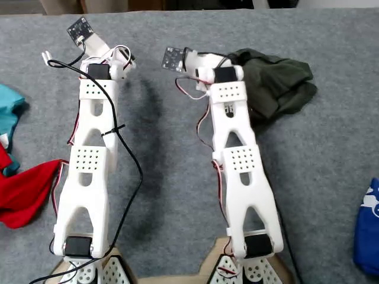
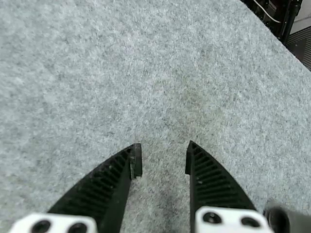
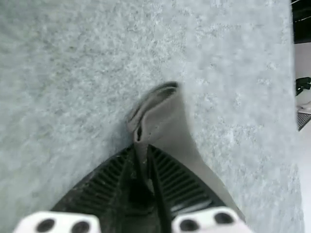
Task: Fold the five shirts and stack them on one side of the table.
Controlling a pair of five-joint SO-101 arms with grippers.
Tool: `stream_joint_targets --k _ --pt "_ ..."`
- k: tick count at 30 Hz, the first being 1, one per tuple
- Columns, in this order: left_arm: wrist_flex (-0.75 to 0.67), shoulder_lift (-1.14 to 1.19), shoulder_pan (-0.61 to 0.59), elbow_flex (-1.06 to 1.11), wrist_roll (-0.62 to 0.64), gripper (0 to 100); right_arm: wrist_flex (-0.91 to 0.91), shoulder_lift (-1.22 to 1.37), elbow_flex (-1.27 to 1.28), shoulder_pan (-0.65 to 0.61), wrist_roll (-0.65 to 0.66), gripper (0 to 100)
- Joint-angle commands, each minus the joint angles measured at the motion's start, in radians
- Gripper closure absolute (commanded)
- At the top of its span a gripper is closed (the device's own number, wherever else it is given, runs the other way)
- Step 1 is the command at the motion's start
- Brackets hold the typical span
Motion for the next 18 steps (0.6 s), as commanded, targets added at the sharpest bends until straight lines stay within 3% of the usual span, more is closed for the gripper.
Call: stream_joint_targets --k 1,5,13,18 --pt "0.002 -0.021 0.008 -0.049 -0.009 83 0.129 -0.176 -0.044 0.01 -0.051 99.3" --pt "0.002 -0.021 0.009 -0.049 -0.009 83 0.247 -0.271 -0.044 0.016 -0.114 99.3" --pt "0.002 -0.021 0.009 -0.049 -0.009 83 0.486 -0.392 -0.036 -0.007 -0.12 99.3" --pt "0.002 -0.021 0.009 -0.049 -0.009 83 0.497 -0.306 0.021 -0.024 -0.175 99.3"
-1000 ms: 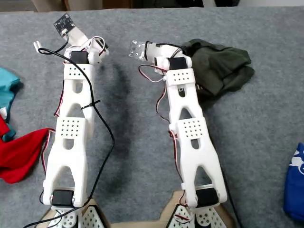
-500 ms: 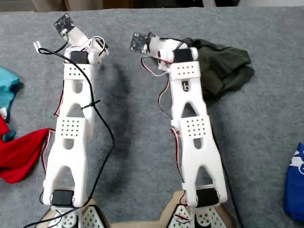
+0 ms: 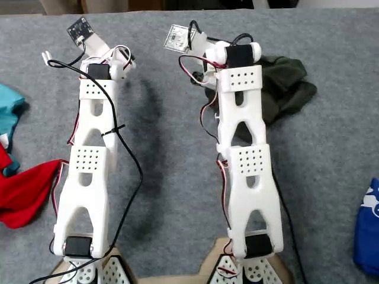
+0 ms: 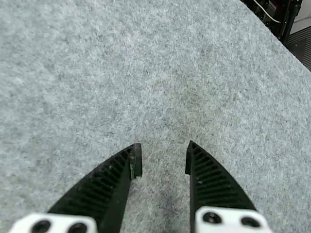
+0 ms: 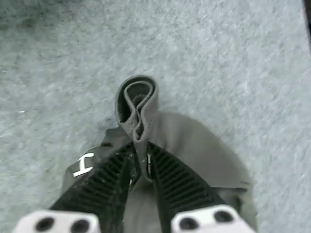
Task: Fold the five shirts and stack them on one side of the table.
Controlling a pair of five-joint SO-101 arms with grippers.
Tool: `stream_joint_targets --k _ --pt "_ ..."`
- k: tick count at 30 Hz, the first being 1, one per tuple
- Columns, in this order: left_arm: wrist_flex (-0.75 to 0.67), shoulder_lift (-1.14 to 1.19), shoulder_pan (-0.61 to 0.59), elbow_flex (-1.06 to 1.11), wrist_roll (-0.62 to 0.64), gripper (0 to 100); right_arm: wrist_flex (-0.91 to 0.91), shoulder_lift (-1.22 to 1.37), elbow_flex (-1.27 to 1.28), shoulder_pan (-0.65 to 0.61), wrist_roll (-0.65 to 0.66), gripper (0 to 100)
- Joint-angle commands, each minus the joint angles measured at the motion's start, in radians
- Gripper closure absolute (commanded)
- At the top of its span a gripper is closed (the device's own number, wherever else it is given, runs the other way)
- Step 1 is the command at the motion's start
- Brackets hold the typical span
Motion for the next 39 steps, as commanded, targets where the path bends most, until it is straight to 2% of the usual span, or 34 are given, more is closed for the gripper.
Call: stream_joint_targets --k 1,6,12,29,39 --pt "0.002 -0.021 0.009 -0.049 -0.009 83 0.017 0.024 0.019 -0.021 -0.031 99.3" --pt "0.002 -0.021 0.009 -0.049 -0.009 83 0.015 0.168 -0.028 -0.019 -0.031 98.8" --pt "0.002 -0.021 0.009 -0.049 -0.009 83 0.008 0.236 -0.051 -0.015 -0.026 87.1" --pt "0.002 -0.021 0.009 -0.049 -0.009 83 0.012 0.074 -0.051 -0.021 0.075 87.1" --pt "0.002 -0.021 0.009 -0.049 -0.009 83 -0.018 0.09 -0.05 -0.024 0.109 87.1"
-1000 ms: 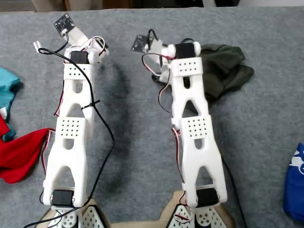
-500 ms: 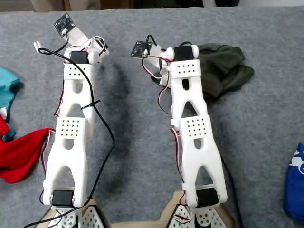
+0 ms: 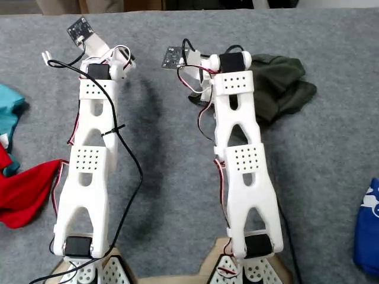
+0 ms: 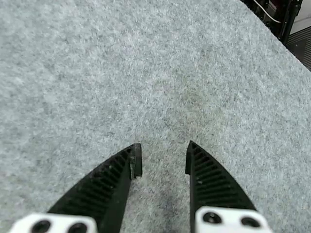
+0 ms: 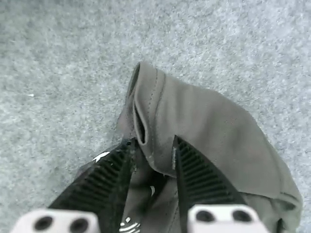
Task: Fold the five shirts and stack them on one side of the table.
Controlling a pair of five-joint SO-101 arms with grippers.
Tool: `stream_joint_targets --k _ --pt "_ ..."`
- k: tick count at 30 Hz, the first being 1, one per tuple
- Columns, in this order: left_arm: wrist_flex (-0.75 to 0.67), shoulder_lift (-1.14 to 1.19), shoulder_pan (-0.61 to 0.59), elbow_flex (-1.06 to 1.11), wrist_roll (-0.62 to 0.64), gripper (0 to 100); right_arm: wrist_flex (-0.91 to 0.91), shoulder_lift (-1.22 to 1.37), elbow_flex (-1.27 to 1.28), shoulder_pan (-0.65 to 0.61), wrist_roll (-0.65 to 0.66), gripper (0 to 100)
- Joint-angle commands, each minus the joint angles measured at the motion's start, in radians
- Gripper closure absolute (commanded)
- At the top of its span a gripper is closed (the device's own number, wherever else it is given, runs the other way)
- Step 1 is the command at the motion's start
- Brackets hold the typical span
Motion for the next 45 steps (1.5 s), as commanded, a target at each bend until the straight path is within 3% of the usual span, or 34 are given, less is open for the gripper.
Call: stream_joint_targets --k 1,5,10,16,25,34,42,45 --pt "0.002 -0.021 0.009 -0.049 -0.009 83 -0.031 -0.065 -0.044 -0.022 0.014 87.1" --pt "0.002 -0.021 0.009 -0.049 -0.009 83 -0.041 -0.053 -0.044 -0.024 0.014 88.4" --pt "0.002 -0.021 0.009 -0.049 -0.009 83 -0.077 -0.051 -0.042 -0.025 0.014 99.0" --pt "0.002 -0.021 0.009 -0.049 -0.009 83 -0.087 -0.073 -0.047 -0.021 0.006 99.4" --pt "0.002 -0.021 0.011 -0.049 -0.009 83 -0.115 -0.394 -0.045 0.015 -0.072 99.4" --pt "0.002 -0.021 0.017 -0.049 -0.009 83 -0.477 -0.634 -0.047 0.127 -0.058 99.4" --pt "0.031 -0.021 0.049 -0.049 -0.095 84 -0.715 -0.754 -0.045 0.139 0.14 99.4" --pt "0.097 -0.024 0.069 -0.054 -0.141 84 -0.727 -0.773 -0.047 0.142 0.19 99.4"
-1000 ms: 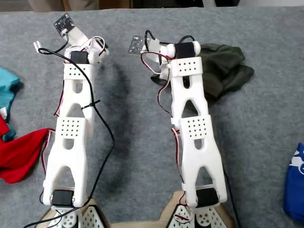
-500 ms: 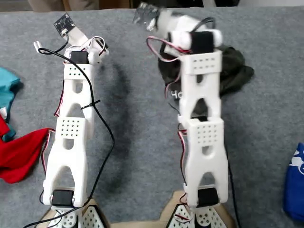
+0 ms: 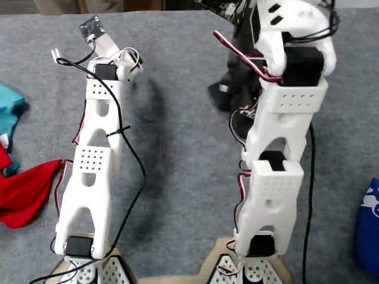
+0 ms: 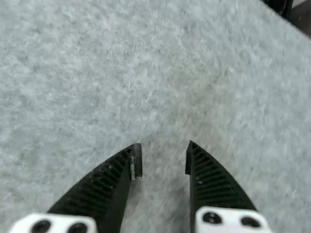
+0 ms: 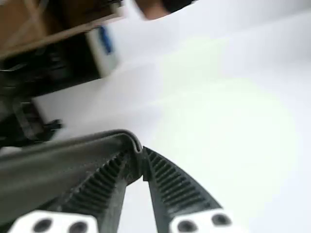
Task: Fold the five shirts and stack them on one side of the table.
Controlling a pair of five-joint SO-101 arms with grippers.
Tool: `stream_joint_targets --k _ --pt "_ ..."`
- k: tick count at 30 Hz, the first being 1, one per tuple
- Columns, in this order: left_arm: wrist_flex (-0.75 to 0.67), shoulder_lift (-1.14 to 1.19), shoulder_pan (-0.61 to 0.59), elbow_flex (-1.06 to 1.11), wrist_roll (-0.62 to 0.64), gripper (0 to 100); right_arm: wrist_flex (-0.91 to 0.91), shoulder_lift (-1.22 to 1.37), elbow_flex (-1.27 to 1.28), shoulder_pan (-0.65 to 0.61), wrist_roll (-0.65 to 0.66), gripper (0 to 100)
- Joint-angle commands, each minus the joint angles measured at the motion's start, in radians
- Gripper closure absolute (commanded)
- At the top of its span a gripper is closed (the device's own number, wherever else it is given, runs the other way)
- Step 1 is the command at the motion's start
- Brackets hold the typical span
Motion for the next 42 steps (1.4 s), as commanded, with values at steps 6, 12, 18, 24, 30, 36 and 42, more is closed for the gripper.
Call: stream_joint_targets --k 6,12,18,24,30,36,42 --pt "0.167 -0.113 0.08 -0.055 -0.178 84 -0.092 -0.124 -0.044 0.031 0.048 99.4" --pt "0.311 -0.278 0.043 -0.055 -0.215 84 -0.207 -0.14 -0.044 0.015 0.044 99.4" --pt "0.413 -0.346 0.006 -0.054 -0.215 84 -0.358 -0.159 -0.039 -0.051 -0.011 99.4" --pt "0.531 -0.351 0.017 -0.057 -0.215 83 -0.474 -0.163 -0.041 -0.168 -0.012 99.4" --pt "0.559 -0.364 0.021 -0.055 -0.209 83 -0.48 -0.159 -0.007 -0.231 -0.201 99.4" --pt "0.559 -0.42 -0.006 -0.051 -0.212 83 -0.508 -0.154 0.15 -0.199 -0.262 99.3" --pt "0.557 -0.401 -0.049 -0.048 -0.215 83 -0.468 -0.151 0.367 0.097 -0.483 99.3"
